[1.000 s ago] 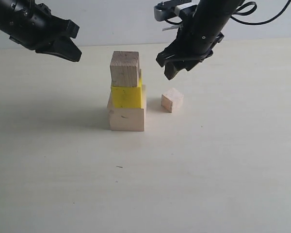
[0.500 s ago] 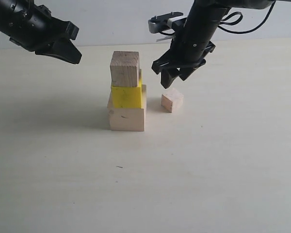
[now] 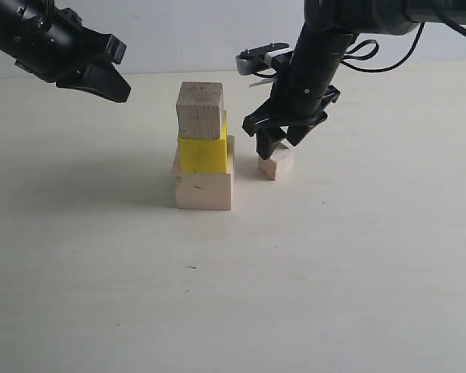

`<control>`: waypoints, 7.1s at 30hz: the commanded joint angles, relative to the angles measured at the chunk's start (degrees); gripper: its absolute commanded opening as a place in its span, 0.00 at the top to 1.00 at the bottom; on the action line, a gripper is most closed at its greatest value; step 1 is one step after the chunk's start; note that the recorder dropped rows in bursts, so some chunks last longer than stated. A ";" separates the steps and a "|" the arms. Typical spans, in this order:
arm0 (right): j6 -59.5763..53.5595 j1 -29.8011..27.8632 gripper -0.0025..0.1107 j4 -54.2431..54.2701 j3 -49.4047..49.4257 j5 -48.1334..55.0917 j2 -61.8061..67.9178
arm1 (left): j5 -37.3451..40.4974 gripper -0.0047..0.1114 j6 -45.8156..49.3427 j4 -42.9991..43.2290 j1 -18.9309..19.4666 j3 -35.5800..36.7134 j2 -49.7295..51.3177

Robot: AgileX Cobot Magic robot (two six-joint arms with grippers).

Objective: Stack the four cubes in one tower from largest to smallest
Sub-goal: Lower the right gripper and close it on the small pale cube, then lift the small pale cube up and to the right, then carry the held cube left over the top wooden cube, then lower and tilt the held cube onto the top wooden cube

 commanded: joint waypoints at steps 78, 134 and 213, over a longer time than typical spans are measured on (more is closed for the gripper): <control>-65.61 -23.78 0.98 61.21 23.23 -0.26 -21.22 | 1.55 0.96 0.30 -0.25 0.11 0.14 -1.04; -102.70 -7.91 0.98 88.34 33.22 10.34 -17.31 | 2.55 0.96 0.54 -0.75 0.11 0.14 -1.04; -102.24 -5.81 0.98 83.93 26.79 10.34 -10.58 | 3.80 0.96 0.73 -0.64 0.11 0.14 -1.04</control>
